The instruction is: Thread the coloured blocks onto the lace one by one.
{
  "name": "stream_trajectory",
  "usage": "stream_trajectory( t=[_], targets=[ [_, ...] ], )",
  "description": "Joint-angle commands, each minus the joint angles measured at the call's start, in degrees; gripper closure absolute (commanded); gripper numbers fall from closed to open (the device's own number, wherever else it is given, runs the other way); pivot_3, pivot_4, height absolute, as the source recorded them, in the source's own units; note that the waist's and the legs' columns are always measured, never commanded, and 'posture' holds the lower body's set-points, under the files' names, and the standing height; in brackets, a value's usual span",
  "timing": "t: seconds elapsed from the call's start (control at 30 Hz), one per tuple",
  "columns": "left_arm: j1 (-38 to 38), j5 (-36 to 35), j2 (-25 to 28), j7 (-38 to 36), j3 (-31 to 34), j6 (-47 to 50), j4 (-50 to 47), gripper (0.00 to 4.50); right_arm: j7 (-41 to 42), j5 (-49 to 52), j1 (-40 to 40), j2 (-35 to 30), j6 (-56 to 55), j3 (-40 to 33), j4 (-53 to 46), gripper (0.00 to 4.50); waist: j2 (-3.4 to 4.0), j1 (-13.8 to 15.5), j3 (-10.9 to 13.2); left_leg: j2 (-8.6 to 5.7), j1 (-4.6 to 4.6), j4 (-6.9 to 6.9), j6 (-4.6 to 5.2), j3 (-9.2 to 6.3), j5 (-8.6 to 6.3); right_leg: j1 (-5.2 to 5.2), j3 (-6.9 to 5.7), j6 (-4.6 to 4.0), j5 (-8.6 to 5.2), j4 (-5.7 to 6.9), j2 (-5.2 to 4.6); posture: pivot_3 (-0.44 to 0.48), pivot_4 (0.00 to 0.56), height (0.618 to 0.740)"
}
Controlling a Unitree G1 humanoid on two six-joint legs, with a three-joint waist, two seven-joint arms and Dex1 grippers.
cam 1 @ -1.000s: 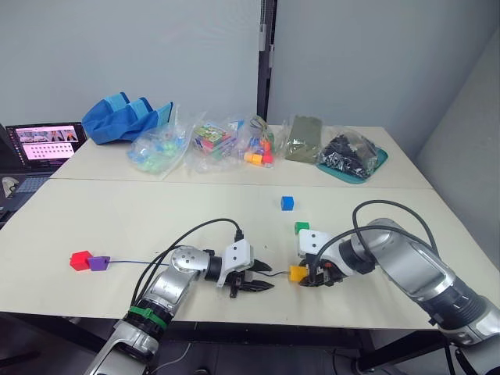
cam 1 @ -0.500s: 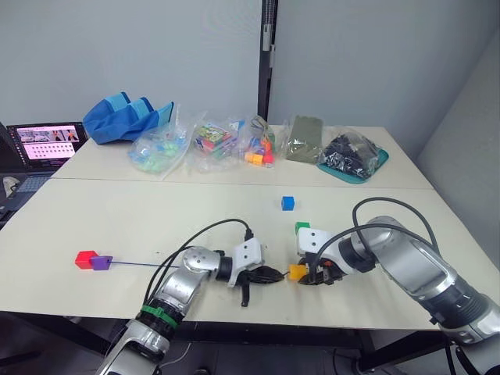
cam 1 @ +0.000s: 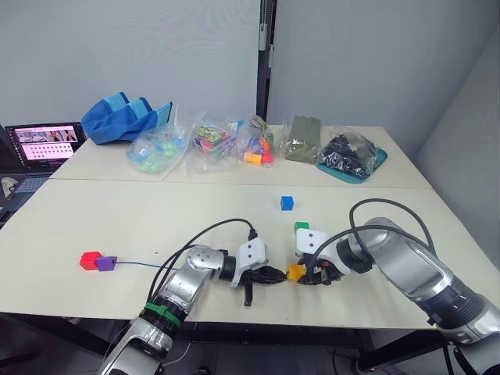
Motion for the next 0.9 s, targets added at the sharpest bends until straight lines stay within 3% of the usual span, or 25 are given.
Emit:
stream_trajectory(
  t=[0.03,0.33,0.4,0.47,0.67,0.9],
  targets=[
    [-0.4,-0.8,0.2,0.0,1.0,-0.4,-1.6,3.02,-0.2,-0.3,-0.1,-0.2,-0.9,0.0,-1.2,3.24,0.0,0.0,0.0,0.0,0.0,0.0,0.0,0.0,0.0,0.0,0.0,0.0,0.0,0.0,0.0,0.0,0.15,0.74],
    [0.6,-2.1,0.6,-1.9,0.7,0.8,-2.6,0.04,-1.0,0.0,0.6,0.0,-0.6,0.3,-1.0,3.24,0.0,0.0,0.0,0.0,0.0,0.0,0.0,0.0,0.0,0.0,0.0,0.0,0.0,0.0,0.0,0.0,0.15,0.74],
    [0.6,-2.5,0.1,-2.2,0.5,1.4,-3.1,0.0,-1.0,0.3,0.6,0.0,-0.2,0.2,-1.2,3.24,0.0,0.0,0.0,0.0,0.0,0.0,0.0,0.0,0.0,0.0,0.0,0.0,0.0,0.0,0.0,0.0,0.15,0.74],
    [0.4,-2.0,-0.4,-1.8,0.2,0.8,-3.0,0.0,-1.1,0.7,0.6,-0.2,0.1,0.0,-1.5,2.12,0.0,0.0,0.0,0.0,0.0,0.0,0.0,0.0,0.0,0.0,0.0,0.0,0.0,0.0,0.0,0.0,0.15,0.74],
    [-0.3,0.5,-0.7,-1.6,-1.5,-1.9,-1.4,0.0,-1.3,1.0,0.6,-2.3,0.7,-1.9,-2.4,0.14,0.0,0.0,0.0,0.0,0.0,0.01,0.0,0.0,0.0,0.0,0.0,0.0,0.0,0.0,0.0,0.0,0.15,0.74],
    [-1.4,1.0,-2.6,-1.0,-2.0,-3.7,0.5,0.0,-1.2,3.0,2.5,-6.8,2.6,-5.8,-4.8,0.01,0.0,0.1,0.0,0.0,-0.01,0.01,0.0,0.0,0.0,0.01,0.0,0.0,0.0,-0.01,0.0,0.0,0.15,0.74]
  ],
)
